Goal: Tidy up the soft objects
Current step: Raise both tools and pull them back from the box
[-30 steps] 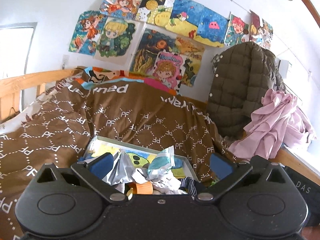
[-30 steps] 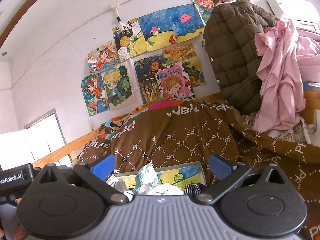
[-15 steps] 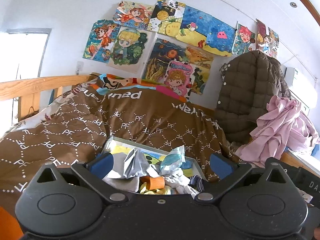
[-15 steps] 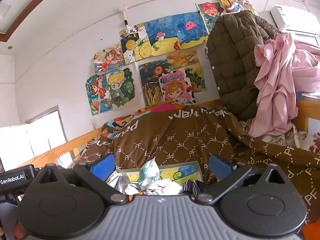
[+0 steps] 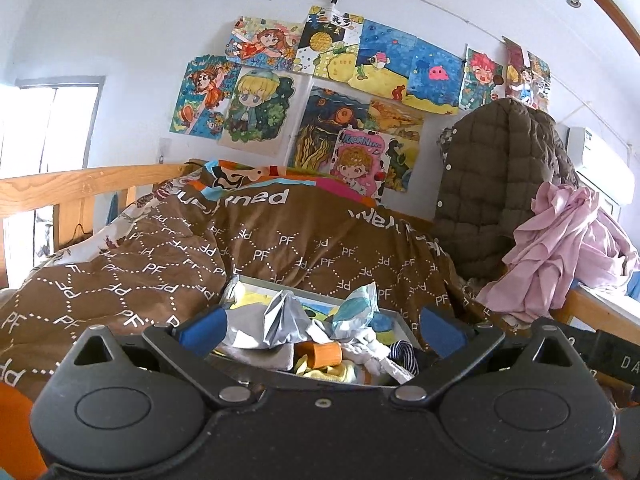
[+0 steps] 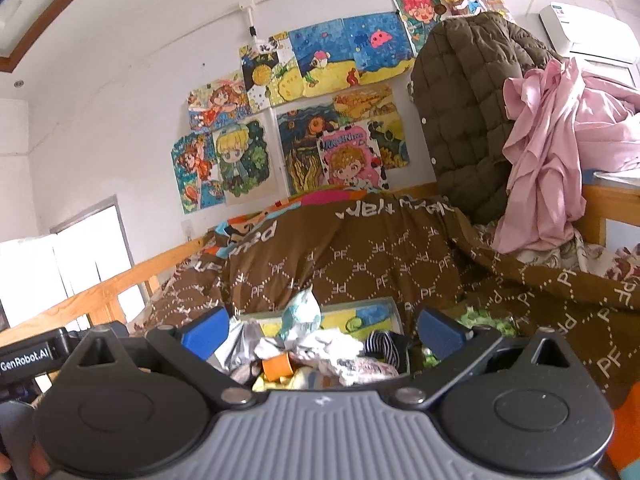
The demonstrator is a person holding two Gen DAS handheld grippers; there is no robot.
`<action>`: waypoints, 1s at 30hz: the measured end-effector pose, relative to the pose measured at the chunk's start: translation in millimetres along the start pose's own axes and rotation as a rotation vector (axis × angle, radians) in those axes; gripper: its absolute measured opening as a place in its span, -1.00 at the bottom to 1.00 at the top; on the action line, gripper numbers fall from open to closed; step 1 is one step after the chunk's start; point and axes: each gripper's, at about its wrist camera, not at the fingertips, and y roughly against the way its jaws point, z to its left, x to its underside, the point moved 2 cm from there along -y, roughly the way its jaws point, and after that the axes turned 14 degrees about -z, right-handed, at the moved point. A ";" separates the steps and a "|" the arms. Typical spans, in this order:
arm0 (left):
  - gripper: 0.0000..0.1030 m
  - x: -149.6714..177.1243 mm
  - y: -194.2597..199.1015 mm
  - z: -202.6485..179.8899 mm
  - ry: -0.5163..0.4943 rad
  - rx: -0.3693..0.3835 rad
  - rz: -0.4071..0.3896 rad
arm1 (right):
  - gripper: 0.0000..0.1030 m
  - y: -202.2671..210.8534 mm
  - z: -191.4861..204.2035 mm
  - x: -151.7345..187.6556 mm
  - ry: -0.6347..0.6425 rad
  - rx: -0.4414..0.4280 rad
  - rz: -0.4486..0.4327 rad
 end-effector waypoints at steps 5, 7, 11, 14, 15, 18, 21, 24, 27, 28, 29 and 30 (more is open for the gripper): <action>0.99 7.6 12.1 7.4 0.005 -0.003 0.010 | 0.99 8.6 1.7 3.7 -0.005 0.009 0.009; 0.99 11.2 16.5 10.9 0.002 -0.007 0.017 | 0.99 11.7 2.1 5.1 -0.001 0.013 0.013; 0.99 17.0 22.8 16.9 0.002 -0.015 0.032 | 0.99 16.1 4.8 7.5 0.014 0.016 0.022; 0.99 19.9 26.5 19.3 0.009 -0.019 0.038 | 0.99 19.0 8.5 10.3 0.031 0.018 0.031; 0.99 20.8 26.7 20.5 0.013 -0.020 0.040 | 0.99 19.6 9.2 10.9 0.035 0.018 0.034; 0.99 23.7 29.3 22.1 0.014 -0.023 0.051 | 0.99 21.3 12.2 13.5 0.043 0.021 0.045; 0.99 27.2 31.9 22.5 -0.002 -0.027 0.060 | 0.99 22.5 14.7 16.4 0.059 0.034 0.060; 0.99 32.0 33.5 21.9 -0.026 -0.041 0.075 | 0.99 23.0 15.3 19.5 0.067 0.044 0.078; 0.99 35.7 34.8 20.1 -0.050 -0.043 0.090 | 0.99 23.6 16.2 22.1 0.073 0.053 0.093; 0.99 36.7 35.2 19.6 -0.057 -0.044 0.094 | 0.99 23.8 16.7 23.0 0.076 0.055 0.097; 0.99 37.5 35.6 19.2 -0.063 -0.045 0.097 | 0.99 23.9 17.3 23.9 0.080 0.058 0.100; 0.99 38.6 36.3 19.2 -0.066 -0.047 0.100 | 0.99 23.3 17.0 24.2 0.083 0.059 0.103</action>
